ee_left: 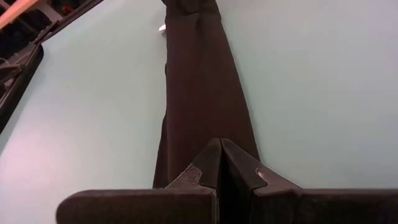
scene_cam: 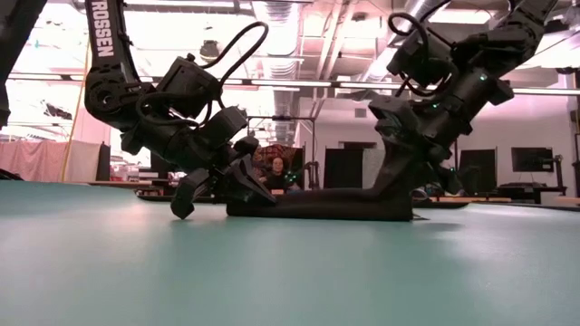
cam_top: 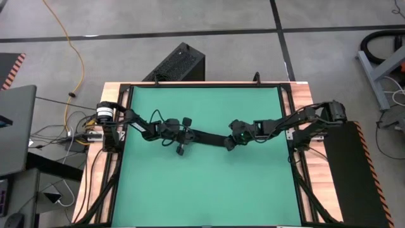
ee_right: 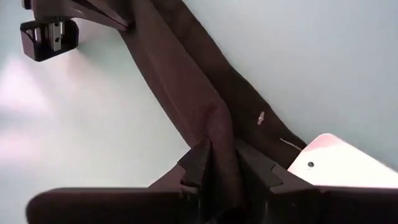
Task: Roll towel
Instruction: Roll the black towel
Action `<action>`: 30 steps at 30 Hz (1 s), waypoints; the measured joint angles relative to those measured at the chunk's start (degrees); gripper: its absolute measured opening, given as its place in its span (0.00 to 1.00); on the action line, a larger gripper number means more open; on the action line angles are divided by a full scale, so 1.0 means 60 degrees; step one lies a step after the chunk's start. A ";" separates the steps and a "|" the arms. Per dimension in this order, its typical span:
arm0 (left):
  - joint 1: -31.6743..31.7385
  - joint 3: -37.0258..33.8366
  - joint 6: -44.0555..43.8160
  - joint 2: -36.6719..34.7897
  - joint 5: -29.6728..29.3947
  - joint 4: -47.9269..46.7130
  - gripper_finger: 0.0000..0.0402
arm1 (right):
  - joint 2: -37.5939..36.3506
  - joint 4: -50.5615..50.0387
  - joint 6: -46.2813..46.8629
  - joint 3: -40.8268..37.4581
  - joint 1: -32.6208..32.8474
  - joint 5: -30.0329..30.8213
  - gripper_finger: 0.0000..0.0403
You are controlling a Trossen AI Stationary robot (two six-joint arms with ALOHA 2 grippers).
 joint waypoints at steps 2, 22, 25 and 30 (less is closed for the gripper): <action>0.0002 -0.0002 0.0000 0.0000 0.0000 -0.0025 0.00 | 0.0000 -0.0010 -0.0219 0.0000 -0.0004 0.0072 0.22; 0.0037 -0.0009 -0.0043 0.0000 0.0045 -0.0203 0.00 | 0.0001 -0.0365 -0.1529 0.0000 0.0076 0.1575 0.43; 0.0064 -0.0008 -0.0063 -0.0004 0.0067 -0.0350 0.00 | -0.0195 -0.0743 -0.1918 0.0000 0.0040 0.1985 0.44; 0.0067 -0.0002 -0.0084 -0.0007 0.0076 -0.0439 0.00 | -0.1143 -0.0965 -0.2812 -0.0004 0.0051 0.3076 0.42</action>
